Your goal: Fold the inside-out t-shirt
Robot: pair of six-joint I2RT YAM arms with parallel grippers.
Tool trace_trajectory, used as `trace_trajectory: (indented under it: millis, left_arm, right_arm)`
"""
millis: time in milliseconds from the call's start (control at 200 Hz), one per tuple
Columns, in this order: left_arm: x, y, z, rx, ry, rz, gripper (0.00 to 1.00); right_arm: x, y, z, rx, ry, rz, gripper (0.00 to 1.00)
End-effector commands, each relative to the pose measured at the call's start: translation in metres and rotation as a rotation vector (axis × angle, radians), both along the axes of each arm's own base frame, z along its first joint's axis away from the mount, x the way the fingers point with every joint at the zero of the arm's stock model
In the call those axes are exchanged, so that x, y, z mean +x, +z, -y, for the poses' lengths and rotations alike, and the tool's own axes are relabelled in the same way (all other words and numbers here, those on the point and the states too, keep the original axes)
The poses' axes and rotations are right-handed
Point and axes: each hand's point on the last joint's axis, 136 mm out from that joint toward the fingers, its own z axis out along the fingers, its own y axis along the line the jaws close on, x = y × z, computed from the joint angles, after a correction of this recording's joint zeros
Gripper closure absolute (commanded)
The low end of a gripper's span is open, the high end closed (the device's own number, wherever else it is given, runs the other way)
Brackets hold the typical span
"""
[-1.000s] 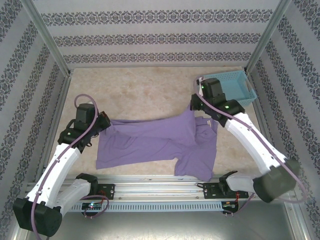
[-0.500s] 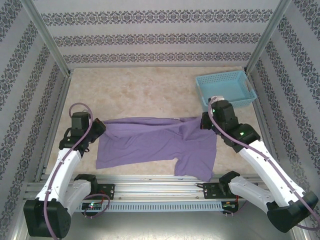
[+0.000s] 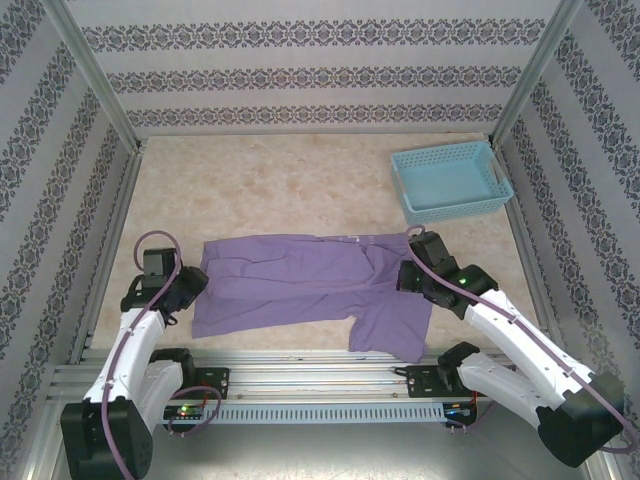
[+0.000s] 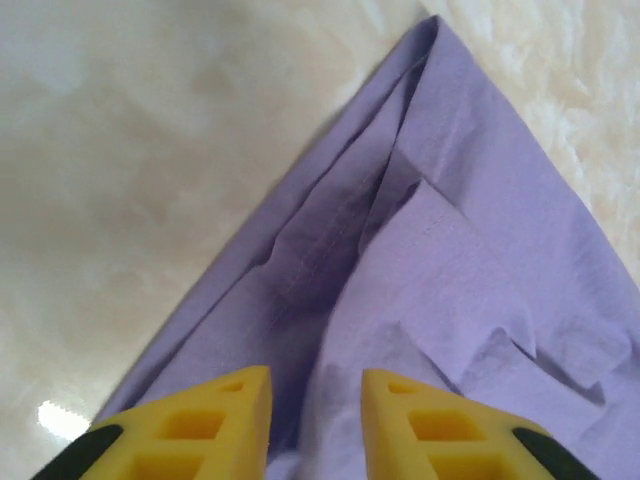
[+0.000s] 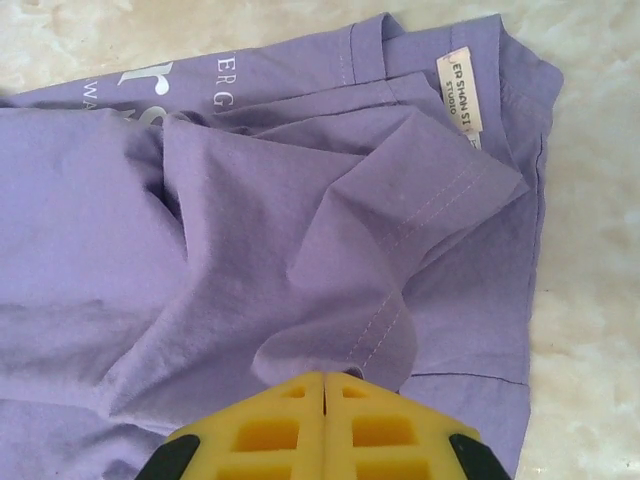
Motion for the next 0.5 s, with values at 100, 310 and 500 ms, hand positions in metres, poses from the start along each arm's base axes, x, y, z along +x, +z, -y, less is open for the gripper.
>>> trace_trajectory:
  millis: [100,310,500]
  left_arm:
    - [-0.038,-0.005,0.008,0.017,-0.013,-0.146,0.56]
    - [-0.038,-0.013,0.034,0.046,-0.123,-0.172,0.51]
    - [-0.020,-0.018,0.041,0.078,-0.155,-0.192,0.56]
  right_arm:
    - [0.017,0.021,-0.014,0.049,0.002,0.055,1.00]
    - [0.021,0.018,-0.018,0.050,0.009,0.053,1.00]
    - [0.019,0.015,-0.020,0.046,0.018,0.045,1.00]
